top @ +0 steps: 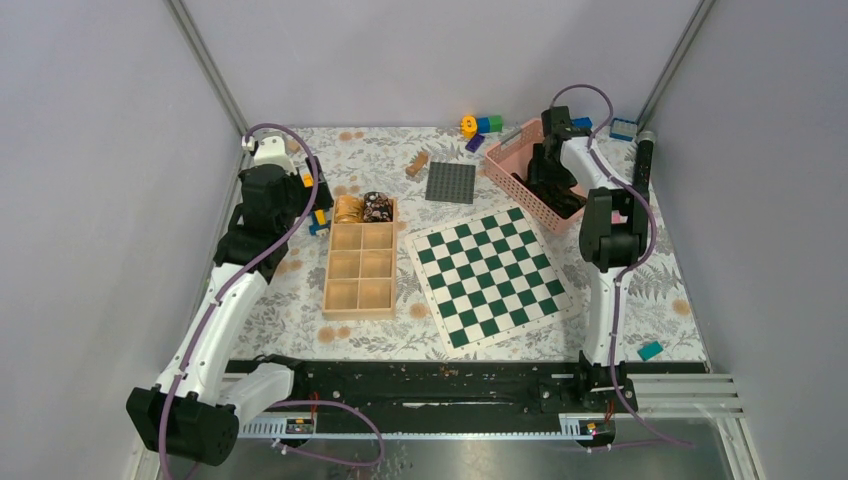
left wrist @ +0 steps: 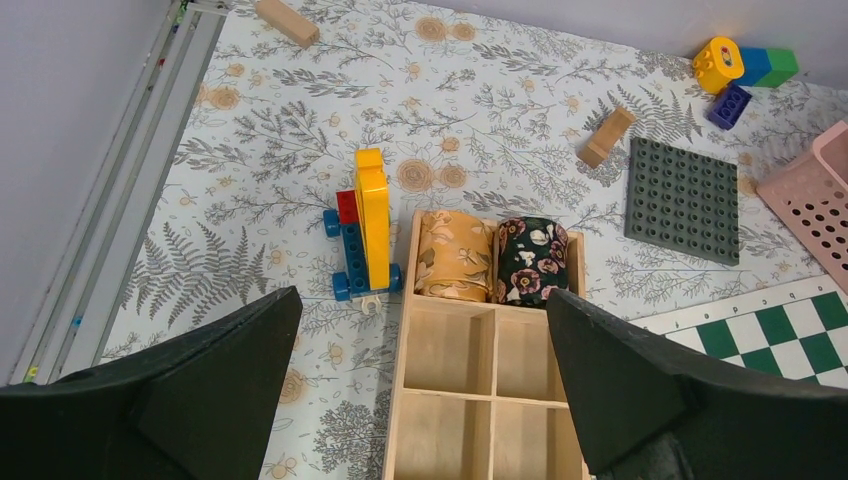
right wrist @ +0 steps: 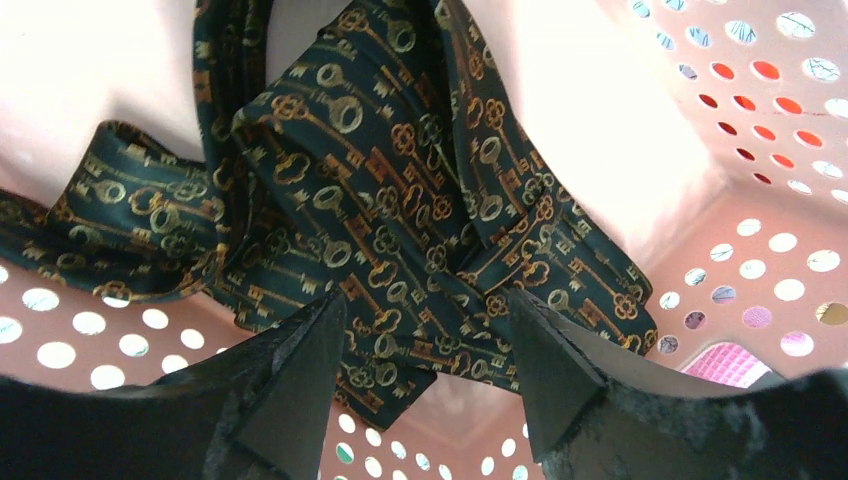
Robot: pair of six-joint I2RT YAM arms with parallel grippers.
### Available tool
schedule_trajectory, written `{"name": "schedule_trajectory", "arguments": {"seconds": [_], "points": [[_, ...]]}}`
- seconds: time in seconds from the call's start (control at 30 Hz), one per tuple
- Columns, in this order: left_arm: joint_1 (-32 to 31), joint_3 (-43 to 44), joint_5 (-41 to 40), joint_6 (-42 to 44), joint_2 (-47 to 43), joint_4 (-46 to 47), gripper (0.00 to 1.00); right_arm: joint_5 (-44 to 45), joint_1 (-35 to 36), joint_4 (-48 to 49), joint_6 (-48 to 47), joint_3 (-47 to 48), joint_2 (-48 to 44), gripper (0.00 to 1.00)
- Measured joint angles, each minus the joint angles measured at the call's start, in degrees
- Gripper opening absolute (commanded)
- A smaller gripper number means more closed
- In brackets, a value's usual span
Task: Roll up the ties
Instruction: Pick up the tie from the bin.
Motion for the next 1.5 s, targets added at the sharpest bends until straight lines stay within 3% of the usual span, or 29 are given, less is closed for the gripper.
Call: {"name": "schedule_trajectory", "arguments": {"seconds": [0.63, 0.93, 1.2, 1.5], "points": [[0.0, 0.0, 0.1, 0.4, 0.0, 0.0, 0.99, -2.5, -1.1, -6.8, 0.2, 17.4, 12.9, 0.45], [0.0, 0.0, 0.1, 0.6, 0.0, 0.0, 0.97, -3.0, -1.2, -8.4, -0.7, 18.2, 13.3, 0.01], [0.0, 0.0, 0.3, 0.7, 0.0, 0.0, 0.89, -2.5, -1.3, -8.5, -0.6, 18.3, 11.5, 0.00], [0.0, -0.4, 0.7, 1.4, -0.1, 0.2, 0.83, -1.7, -1.3, -5.1, 1.1, 10.4, -8.2, 0.00]]}}
